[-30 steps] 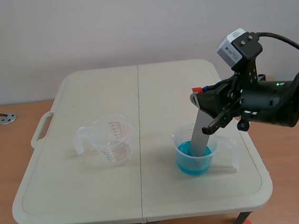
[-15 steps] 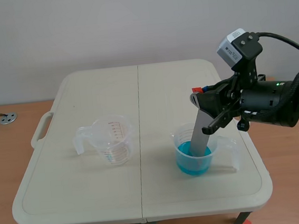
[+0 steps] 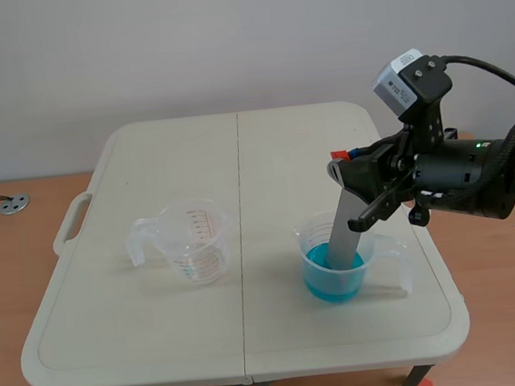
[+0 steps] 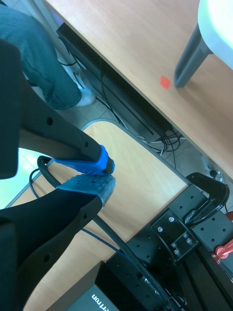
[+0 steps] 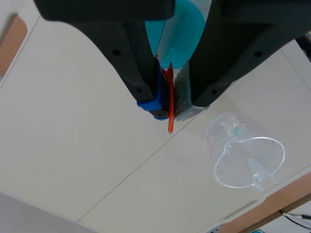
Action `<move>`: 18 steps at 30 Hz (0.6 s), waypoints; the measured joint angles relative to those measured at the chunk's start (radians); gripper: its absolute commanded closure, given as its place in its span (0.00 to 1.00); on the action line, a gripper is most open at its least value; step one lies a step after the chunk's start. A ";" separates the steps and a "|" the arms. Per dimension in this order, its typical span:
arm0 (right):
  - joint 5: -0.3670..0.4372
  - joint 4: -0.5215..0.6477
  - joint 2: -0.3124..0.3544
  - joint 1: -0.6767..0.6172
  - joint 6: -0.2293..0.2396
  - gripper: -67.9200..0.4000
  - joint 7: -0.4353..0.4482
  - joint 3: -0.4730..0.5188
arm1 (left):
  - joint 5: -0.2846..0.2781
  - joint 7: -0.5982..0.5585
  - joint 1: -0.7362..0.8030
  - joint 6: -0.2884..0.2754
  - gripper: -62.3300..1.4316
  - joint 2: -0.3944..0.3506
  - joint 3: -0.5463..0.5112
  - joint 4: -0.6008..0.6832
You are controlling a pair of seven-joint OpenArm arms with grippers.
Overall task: Hold the metal plate by the orange handle, dip it into the blue solution, take it out and point at it, then put the plate back in the beaker on the left.
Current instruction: 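Hold the plate still in the solution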
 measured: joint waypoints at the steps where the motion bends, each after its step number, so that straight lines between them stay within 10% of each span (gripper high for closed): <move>1: 0.000 0.000 0.000 0.000 0.000 0.98 0.000 0.000 | 0.000 0.000 0.000 0.000 0.93 0.000 0.000 0.000; 18: 0.001 0.013 0.000 0.000 0.000 0.98 -0.024 0.000 | 0.000 0.000 0.000 0.000 0.93 0.000 0.000 0.000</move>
